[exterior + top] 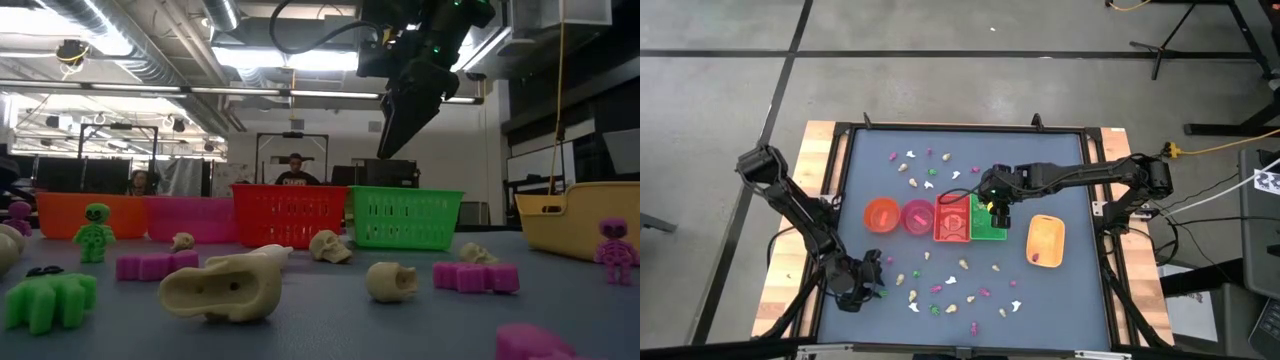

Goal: Sort Halloween decoration
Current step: Put the green skeleton toy into the orange bowl

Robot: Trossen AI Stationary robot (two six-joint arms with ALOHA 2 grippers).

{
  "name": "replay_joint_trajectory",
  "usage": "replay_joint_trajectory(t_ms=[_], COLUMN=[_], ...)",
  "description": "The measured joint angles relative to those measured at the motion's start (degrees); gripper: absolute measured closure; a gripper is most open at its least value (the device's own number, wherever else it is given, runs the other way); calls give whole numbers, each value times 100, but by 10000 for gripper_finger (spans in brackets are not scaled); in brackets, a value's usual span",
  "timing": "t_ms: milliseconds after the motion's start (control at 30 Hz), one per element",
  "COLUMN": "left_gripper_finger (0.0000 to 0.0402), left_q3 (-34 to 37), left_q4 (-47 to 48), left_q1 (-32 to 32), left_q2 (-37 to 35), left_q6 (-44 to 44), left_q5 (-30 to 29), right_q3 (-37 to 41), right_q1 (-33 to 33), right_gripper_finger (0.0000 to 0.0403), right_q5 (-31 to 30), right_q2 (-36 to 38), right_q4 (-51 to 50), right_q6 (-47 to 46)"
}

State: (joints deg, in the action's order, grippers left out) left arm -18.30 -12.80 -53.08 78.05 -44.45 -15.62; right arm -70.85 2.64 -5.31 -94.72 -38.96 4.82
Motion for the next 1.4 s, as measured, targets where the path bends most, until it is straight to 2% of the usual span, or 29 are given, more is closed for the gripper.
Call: replay_joint_trajectory(t_ms=[400,833,1400], left_gripper_finger=[252,316,356], left_q3=[-150,-331,-333], left_q4=[-174,61,9], left_q1=[-240,-341,-354], left_q2=[524,634,644], left_q6=[22,11,-3], left_q5=[-273,-542,-674], right_q3=[0,0,0], right_q1=[-1,-1,-1], right_gripper_finger=[219,219,219], right_q5=[1,1,0], right_q2=[0,0,0], right_q4=[-4,-4,-4], right_q6=[0,0,0])
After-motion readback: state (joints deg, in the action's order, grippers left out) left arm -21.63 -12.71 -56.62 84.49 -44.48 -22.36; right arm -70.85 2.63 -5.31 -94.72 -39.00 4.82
